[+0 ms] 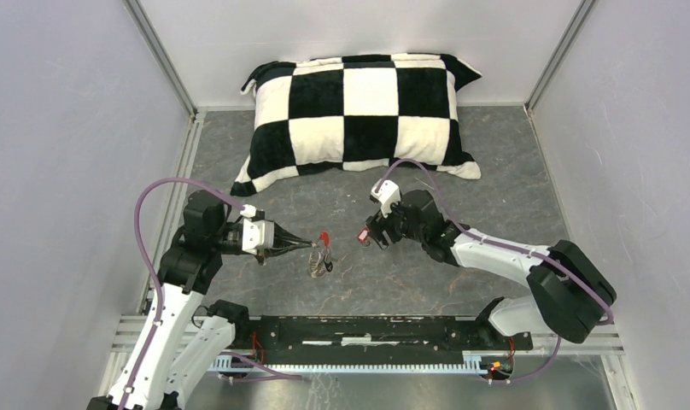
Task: Put the keys on the keyring
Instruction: Pick up the key from the center of the board.
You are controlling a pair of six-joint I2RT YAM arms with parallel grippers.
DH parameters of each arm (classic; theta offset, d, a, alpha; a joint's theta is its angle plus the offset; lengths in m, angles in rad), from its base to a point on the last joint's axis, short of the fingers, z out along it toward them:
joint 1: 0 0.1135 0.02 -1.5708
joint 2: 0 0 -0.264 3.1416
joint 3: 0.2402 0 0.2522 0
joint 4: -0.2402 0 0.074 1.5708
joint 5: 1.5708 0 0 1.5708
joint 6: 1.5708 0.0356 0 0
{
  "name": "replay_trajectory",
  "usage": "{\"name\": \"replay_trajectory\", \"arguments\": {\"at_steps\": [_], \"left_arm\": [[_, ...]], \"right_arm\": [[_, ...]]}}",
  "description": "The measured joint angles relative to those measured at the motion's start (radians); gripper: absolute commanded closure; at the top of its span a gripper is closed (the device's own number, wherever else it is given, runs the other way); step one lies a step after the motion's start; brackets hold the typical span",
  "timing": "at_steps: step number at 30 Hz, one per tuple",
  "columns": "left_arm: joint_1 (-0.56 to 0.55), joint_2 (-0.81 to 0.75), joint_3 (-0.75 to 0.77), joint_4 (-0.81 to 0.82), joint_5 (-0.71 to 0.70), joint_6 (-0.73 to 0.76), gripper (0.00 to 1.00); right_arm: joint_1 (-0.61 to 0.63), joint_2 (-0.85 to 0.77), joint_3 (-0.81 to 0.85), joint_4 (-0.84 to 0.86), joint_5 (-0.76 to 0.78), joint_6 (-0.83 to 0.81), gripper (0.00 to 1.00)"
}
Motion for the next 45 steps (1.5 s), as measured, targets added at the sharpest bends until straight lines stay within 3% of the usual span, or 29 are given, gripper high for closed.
{"name": "replay_trajectory", "arguments": {"at_steps": [1, 2, 3, 4, 8, 13, 24, 36, 45], "left_arm": [[0.0, -0.001, 0.0, 0.0, 0.0, 0.0, 0.98], [0.0, -0.002, 0.0, 0.0, 0.0, 0.0, 0.98], [0.0, -0.002, 0.0, 0.0, 0.001, 0.0, 0.98], [0.0, -0.004, 0.0, 0.0, 0.001, 0.0, 0.98], [0.0, -0.008, 0.0, 0.0, 0.008, 0.0, 0.98], [0.0, -0.005, 0.009, -0.008, 0.01, 0.0, 0.98], [0.0, 0.036, 0.034, -0.009, 0.045, 0.0, 0.98], [0.0, 0.026, 0.034, -0.009, 0.048, -0.001, 0.98], [0.0, 0.046, 0.034, -0.009, 0.047, -0.027, 0.98]], "right_arm": [[-0.001, 0.007, 0.0, -0.001, -0.003, -0.002, 0.28], [-0.001, 0.015, 0.001, 0.0, -0.004, -0.008, 0.22], [-0.001, 0.025, 0.001, 0.0, -0.002, -0.011, 0.03], [-0.001, 0.039, 0.002, -0.001, 0.005, -0.012, 0.02], [-0.001, 0.034, -0.02, 0.013, 0.071, 0.0, 0.02], [-0.008, -0.102, -0.066, 0.038, 0.197, 0.067, 0.02], [0.008, -0.044, -0.01, 0.05, 0.139, 0.052, 0.05], [0.008, 0.003, -0.048, 0.105, 0.067, 0.035, 0.29], [0.01, -0.028, -0.082, 0.126, 0.048, 0.034, 0.14]]}}
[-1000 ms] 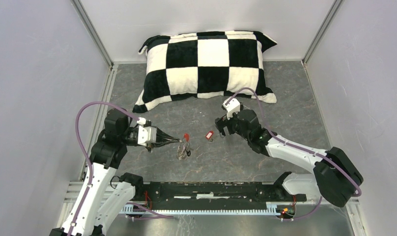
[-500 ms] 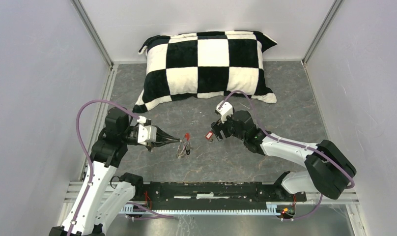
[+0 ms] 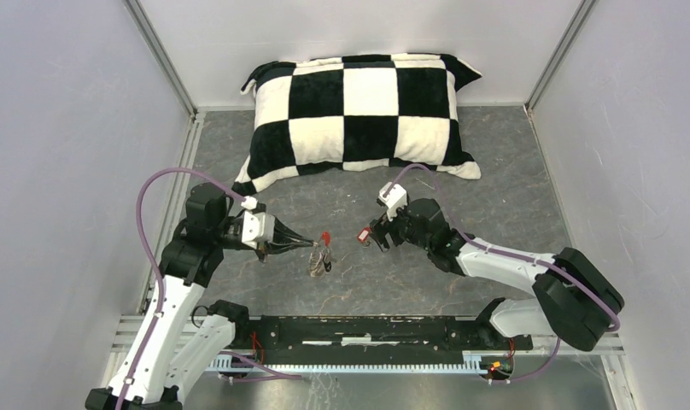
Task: Put the keys on the keyring
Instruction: Pick up the key from the center of the board.
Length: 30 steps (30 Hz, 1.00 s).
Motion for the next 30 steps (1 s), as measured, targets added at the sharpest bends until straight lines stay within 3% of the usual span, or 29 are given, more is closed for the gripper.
{"name": "replay_trajectory", "arguments": {"at_steps": [6, 17, 30], "left_arm": [[0.0, 0.013, -0.002, 0.0, -0.006, -0.016, 0.98], [0.0, -0.048, -0.014, -0.001, -0.006, -0.023, 0.98], [0.0, -0.032, -0.025, -0.003, 0.0, -0.022, 0.98]], "right_arm": [[0.001, -0.084, -0.067, -0.005, 0.008, -0.018, 0.14], [0.001, -0.072, -0.036, -0.049, 0.014, -0.053, 0.19], [0.001, 0.005, -0.012, -0.053, -0.109, -0.087, 0.38]]}}
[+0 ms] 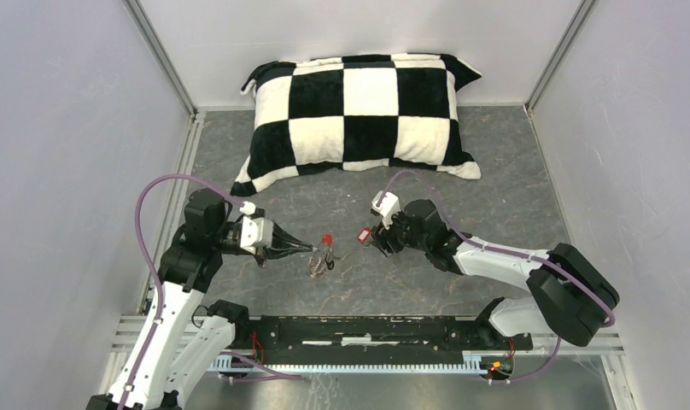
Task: Put the keys on the keyring
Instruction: Pick up the key from the center of the board.
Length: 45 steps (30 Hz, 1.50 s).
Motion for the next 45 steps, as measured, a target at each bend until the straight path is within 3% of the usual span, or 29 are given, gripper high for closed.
{"name": "replay_trajectory", "arguments": {"at_steps": [16, 24, 36, 45], "left_arm": [[0.0, 0.002, -0.026, -0.015, 0.006, 0.0, 0.98], [0.0, -0.007, -0.026, -0.015, 0.006, 0.0, 0.98], [0.0, -0.016, -0.026, -0.015, 0.014, 0.0, 0.98], [0.0, -0.026, -0.027, -0.015, 0.016, 0.0, 0.98]], "right_arm": [[0.0, 0.15, 0.016, 0.05, -0.177, -0.051, 0.38], [0.0, 0.204, 0.097, 0.06, -0.187, -0.105, 0.5], [0.0, 0.256, 0.113, 0.047, -0.203, -0.141, 0.54], [0.0, 0.283, 0.126, 0.046, -0.198, -0.148, 0.64]]}}
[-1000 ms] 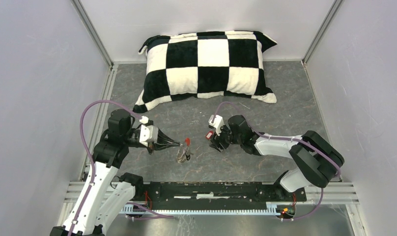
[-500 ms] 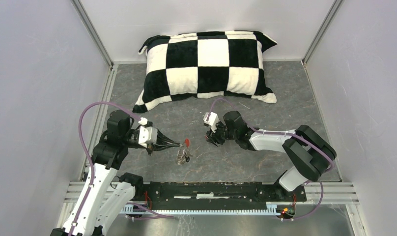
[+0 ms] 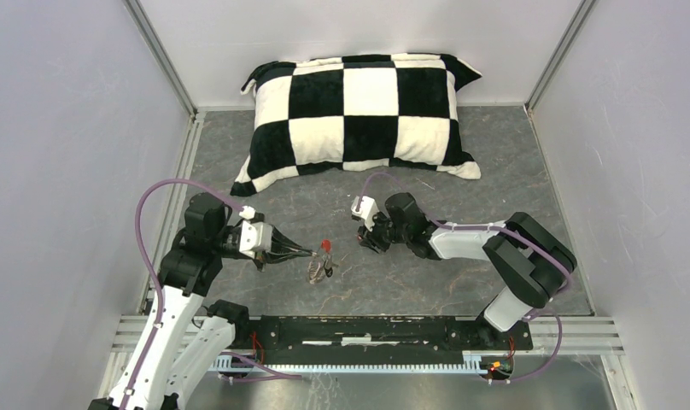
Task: Put the keys on the keyring
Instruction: Pick up the key from the center of the board.
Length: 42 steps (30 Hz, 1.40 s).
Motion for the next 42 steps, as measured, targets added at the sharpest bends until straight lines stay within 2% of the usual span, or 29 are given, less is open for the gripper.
{"name": "replay_trajectory", "arguments": {"at_steps": [4, 11, 16, 17, 31, 42], "left_arm": [[0.0, -0.003, -0.003, 0.0, 0.009, 0.0, 0.98], [0.0, -0.005, -0.003, 0.0, 0.021, 0.0, 0.98], [0.0, -0.008, -0.003, 0.0, 0.023, 0.0, 0.98], [0.0, -0.01, -0.003, 0.0, 0.023, 0.0, 0.98], [0.0, -0.017, -0.004, 0.0, 0.024, 0.0, 0.98], [0.0, -0.019, -0.021, -0.002, -0.004, 0.011, 0.98]], "right_arm": [[0.0, 0.018, 0.011, 0.0, 0.0, -0.002, 0.71], [0.0, 0.034, 0.013, -0.001, 0.015, -0.003, 0.75], [0.0, 0.034, 0.013, 0.0, 0.023, -0.007, 0.98], [0.0, 0.034, 0.013, -0.001, 0.023, -0.009, 1.0], [-0.001, -0.017, 0.013, -0.044, 0.014, -0.008, 1.0], [0.029, -0.338, -0.033, -0.093, -0.065, 0.065, 1.0]]}}
